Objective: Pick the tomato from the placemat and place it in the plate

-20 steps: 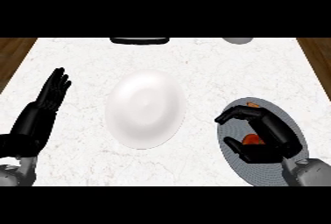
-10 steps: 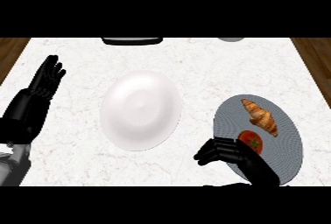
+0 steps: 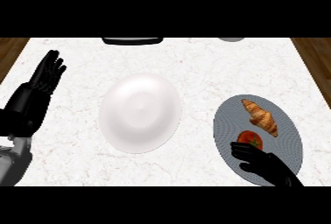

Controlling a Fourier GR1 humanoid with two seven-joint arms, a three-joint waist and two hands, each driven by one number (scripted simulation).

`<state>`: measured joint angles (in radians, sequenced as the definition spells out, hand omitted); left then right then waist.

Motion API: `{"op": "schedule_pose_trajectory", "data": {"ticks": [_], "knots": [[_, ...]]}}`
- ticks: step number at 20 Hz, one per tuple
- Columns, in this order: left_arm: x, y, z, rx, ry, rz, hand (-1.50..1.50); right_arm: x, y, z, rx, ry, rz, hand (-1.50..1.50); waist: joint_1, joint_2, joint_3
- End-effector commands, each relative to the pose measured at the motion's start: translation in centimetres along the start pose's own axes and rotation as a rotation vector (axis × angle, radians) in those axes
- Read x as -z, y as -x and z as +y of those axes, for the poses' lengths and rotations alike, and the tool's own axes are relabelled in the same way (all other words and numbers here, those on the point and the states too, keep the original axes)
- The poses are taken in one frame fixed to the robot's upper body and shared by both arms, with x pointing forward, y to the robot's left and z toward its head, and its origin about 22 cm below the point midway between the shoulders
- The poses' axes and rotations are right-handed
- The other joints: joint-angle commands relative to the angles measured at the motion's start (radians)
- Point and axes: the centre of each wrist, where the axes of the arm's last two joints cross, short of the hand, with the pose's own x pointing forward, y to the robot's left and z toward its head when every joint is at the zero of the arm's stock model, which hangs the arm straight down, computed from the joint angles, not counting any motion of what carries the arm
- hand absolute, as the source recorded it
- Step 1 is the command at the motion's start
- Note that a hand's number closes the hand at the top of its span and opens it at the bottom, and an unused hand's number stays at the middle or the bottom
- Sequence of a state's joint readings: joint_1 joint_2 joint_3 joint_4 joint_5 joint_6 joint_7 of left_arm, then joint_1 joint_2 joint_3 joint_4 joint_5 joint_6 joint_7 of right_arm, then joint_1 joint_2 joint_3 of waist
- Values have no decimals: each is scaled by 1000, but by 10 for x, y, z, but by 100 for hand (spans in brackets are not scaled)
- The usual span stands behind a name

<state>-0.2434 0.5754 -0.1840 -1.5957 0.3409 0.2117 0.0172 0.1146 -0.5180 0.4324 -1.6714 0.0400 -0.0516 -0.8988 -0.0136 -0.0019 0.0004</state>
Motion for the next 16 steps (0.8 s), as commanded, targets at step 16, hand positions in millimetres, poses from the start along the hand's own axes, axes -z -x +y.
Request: {"op": "schedule_pose_trajectory", "data": {"ticks": [16], "knots": [[-1,7,-6,0,20,9,0,29,-93,-72,-700,-562,655,-150,7,-2,-3]]}}
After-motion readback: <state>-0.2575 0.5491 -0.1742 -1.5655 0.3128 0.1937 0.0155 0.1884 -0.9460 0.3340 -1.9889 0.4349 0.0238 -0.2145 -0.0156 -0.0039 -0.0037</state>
